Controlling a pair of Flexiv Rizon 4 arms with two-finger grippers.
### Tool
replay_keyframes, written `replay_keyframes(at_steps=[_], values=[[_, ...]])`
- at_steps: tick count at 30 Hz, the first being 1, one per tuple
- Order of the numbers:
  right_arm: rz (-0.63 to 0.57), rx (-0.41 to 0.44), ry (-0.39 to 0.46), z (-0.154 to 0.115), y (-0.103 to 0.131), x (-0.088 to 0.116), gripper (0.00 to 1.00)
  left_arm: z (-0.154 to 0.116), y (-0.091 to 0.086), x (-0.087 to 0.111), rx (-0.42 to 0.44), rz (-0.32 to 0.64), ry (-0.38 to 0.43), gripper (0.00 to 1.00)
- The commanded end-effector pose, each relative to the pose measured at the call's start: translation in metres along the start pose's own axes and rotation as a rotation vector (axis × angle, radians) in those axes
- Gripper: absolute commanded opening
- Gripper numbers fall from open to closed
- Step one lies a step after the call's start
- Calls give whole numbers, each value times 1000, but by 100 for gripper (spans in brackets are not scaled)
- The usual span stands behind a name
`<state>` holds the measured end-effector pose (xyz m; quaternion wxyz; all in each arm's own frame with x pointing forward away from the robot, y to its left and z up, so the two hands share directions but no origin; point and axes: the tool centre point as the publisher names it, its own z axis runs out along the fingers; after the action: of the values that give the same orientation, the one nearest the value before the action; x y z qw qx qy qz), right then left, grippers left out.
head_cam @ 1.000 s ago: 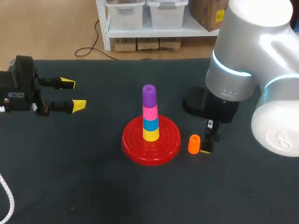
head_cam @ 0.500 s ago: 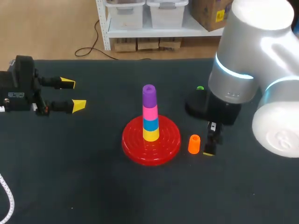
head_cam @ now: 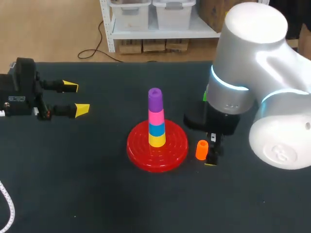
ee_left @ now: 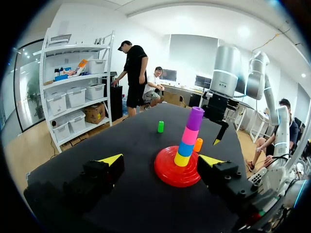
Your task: Pick up and stack the cylinders on the red base in this order: pink,purple,orange,green
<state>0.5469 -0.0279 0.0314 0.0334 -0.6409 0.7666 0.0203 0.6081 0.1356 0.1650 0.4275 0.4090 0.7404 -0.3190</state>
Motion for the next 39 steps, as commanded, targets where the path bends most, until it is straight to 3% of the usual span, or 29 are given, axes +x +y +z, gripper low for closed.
replay_keyframes(at_steps=[1,16,22,23,27,39], values=[[-1,-3,14,-1,-4,-6,100,1,0,2,-4,3,-9,100],[35,-32,27,2,-13,-13,100,1,0,2,-4,3,-9,100],[34,-33,24,2,-16,-19,79,1,0,2,-4,3,-9,100],[33,-33,24,2,-16,-20,65,1,0,2,-4,3,-9,100],[30,-34,24,2,-15,-20,52,1,0,2,-4,3,-9,100],[33,-33,27,3,-15,-17,46,1,0,2,-4,3,-9,100]])
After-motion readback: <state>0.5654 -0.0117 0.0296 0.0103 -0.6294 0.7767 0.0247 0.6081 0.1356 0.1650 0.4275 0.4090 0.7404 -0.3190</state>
